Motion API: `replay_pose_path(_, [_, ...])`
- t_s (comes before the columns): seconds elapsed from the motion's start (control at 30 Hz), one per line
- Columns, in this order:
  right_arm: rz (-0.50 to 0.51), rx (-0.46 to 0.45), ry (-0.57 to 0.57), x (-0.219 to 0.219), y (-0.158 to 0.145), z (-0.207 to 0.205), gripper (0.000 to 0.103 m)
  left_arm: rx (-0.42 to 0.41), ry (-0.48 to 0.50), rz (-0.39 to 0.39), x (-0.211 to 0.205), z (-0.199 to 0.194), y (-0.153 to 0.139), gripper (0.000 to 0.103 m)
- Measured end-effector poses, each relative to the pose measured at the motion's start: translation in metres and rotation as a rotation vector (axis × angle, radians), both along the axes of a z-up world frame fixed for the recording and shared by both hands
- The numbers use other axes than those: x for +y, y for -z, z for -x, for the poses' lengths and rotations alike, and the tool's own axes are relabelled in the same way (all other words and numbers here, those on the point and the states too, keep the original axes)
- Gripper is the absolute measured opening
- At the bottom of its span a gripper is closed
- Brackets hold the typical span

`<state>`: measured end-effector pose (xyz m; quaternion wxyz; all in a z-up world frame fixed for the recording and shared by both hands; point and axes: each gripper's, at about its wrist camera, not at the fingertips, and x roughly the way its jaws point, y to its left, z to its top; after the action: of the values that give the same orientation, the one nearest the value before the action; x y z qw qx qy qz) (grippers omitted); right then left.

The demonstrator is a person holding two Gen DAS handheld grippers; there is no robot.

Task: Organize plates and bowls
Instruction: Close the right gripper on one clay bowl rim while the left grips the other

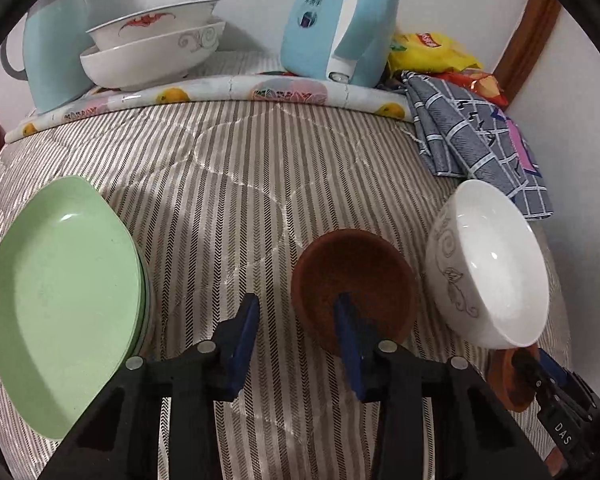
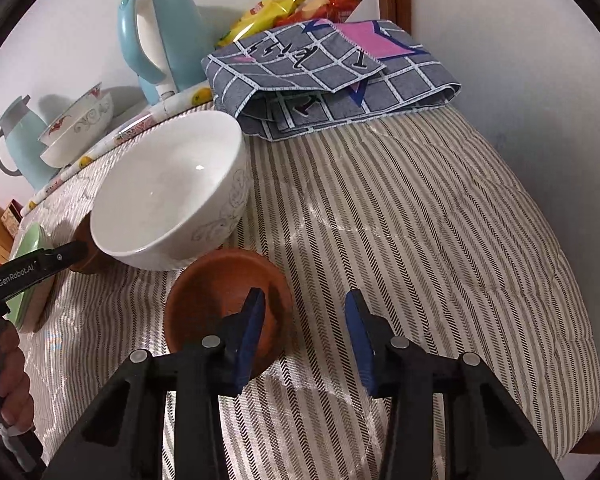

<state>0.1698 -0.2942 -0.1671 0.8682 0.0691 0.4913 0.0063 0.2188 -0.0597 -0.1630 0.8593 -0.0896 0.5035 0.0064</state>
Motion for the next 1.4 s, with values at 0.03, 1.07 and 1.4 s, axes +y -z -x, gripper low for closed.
replay_pose_path(0.03, [-0.001,0.004,-0.002,0.001,0.001,-0.001,0.040,0.001,0.000,0.004,0.001,-0.001,0.001,0.034])
replay_pose_path(1.07, [-0.010,-0.041,-0.029,0.017,-0.007,0.006,0.009,-0.041,0.040,0.063,-0.007,0.000,-0.007,0.008])
replay_pose_path(1.4, [0.003,-0.063,-0.009,0.018,-0.021,0.023,0.009,-0.077,0.047,0.059,-0.006,0.021,-0.026,0.008])
